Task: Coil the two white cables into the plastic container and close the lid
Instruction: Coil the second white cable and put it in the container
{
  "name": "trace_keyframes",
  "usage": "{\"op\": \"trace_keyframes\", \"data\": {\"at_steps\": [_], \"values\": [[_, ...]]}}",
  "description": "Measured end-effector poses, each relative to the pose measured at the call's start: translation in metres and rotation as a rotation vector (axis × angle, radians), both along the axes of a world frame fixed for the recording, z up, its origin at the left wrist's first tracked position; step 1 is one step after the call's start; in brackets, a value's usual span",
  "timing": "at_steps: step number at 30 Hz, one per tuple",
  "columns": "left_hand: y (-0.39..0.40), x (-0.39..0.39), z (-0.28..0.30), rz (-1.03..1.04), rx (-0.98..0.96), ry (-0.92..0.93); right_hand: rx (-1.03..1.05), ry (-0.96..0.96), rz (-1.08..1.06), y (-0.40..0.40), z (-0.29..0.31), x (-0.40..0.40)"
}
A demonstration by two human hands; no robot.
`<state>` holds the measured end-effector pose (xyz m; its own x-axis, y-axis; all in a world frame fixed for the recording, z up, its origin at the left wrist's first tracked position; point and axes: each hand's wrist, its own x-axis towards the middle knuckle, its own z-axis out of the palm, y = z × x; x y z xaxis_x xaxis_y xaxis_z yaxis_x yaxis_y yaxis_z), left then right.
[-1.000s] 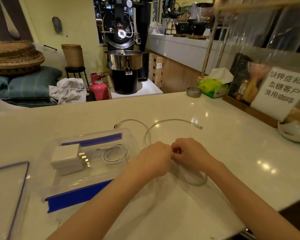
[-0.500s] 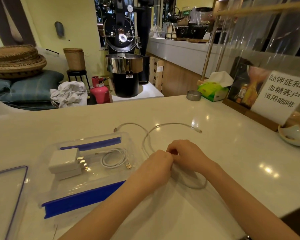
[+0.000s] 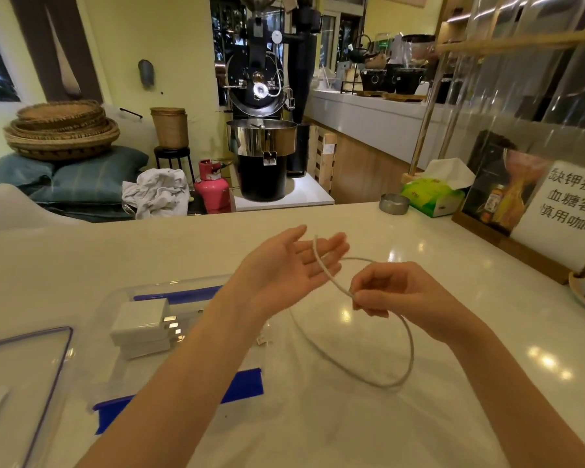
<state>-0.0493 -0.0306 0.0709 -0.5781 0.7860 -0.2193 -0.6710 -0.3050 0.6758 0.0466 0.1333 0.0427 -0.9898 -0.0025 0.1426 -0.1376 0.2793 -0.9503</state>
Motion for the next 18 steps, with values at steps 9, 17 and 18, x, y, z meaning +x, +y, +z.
{"op": "trace_keyframes", "data": {"at_steps": [9, 17, 18], "values": [[-0.023, -0.04, 0.029, 0.262, 0.119, 0.152, 0.38, -0.404, 0.162, 0.018, -0.003, -0.019], [-0.024, -0.042, 0.023, 0.235, 0.114, 0.327, 0.746, -0.256, -0.002, 0.006, 0.007, -0.046], [-0.023, -0.041, 0.022, 0.224, 0.107, 0.351, 0.687, -0.162, -0.015, -0.005, 0.011, -0.051]]}}
